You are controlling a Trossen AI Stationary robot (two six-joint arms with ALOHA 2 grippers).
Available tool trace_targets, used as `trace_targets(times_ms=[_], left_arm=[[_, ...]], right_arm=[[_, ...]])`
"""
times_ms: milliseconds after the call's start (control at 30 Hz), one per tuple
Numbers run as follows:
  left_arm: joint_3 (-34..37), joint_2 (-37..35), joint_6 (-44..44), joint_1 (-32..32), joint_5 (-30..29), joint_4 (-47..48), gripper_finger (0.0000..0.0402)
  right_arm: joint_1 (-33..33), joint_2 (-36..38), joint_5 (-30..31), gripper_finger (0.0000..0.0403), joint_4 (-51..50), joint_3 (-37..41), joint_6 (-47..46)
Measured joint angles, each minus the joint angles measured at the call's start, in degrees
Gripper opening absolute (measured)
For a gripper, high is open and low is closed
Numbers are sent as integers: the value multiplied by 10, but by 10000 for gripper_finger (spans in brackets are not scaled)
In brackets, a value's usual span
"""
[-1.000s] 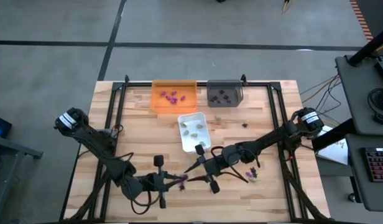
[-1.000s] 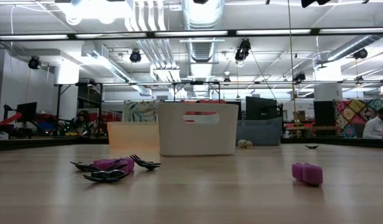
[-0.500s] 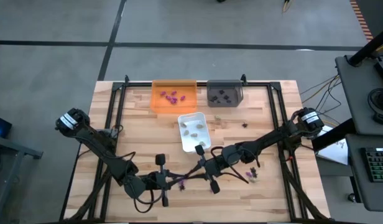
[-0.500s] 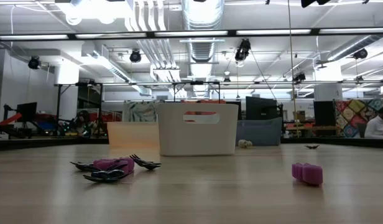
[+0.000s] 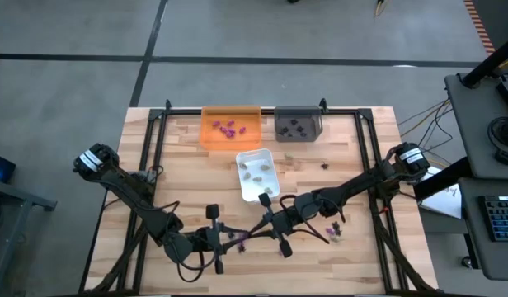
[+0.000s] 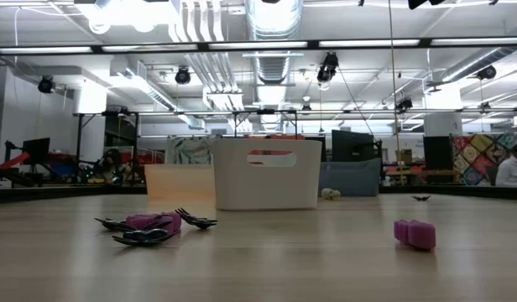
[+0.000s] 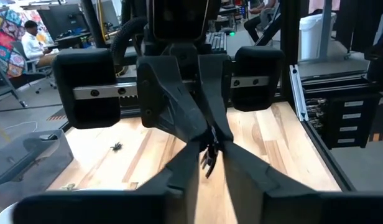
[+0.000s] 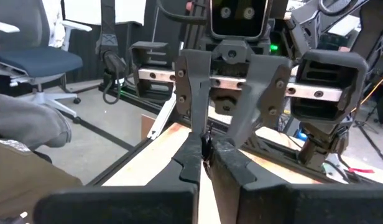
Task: Sort Halloween decoration
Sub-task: Put the black spider toy into the black bin
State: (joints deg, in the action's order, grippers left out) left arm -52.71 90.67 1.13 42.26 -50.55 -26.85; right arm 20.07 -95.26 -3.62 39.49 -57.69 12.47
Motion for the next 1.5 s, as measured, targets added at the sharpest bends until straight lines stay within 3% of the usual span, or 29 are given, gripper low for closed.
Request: trace_targets(times_ms=[167,333,867,1167,1500], left_arm=[[0,-1,0,0,-6,5,118],[0,-5,21,0,-33,34,149],[0,-20,42,0,-58,92,160],[0,-27,41,-3,-61,105,160],[0,-27,41,-6,-82,121,160]], right_arm=[[-3,1,7,12,-7,0,-12],[-16,14,52,12,-65,-3,-32],[-103,97,126,12,-281,-12,-66],[-222,142,133,12,-394,-12,-85],[-431,140,133,12,-507,-12,-70]])
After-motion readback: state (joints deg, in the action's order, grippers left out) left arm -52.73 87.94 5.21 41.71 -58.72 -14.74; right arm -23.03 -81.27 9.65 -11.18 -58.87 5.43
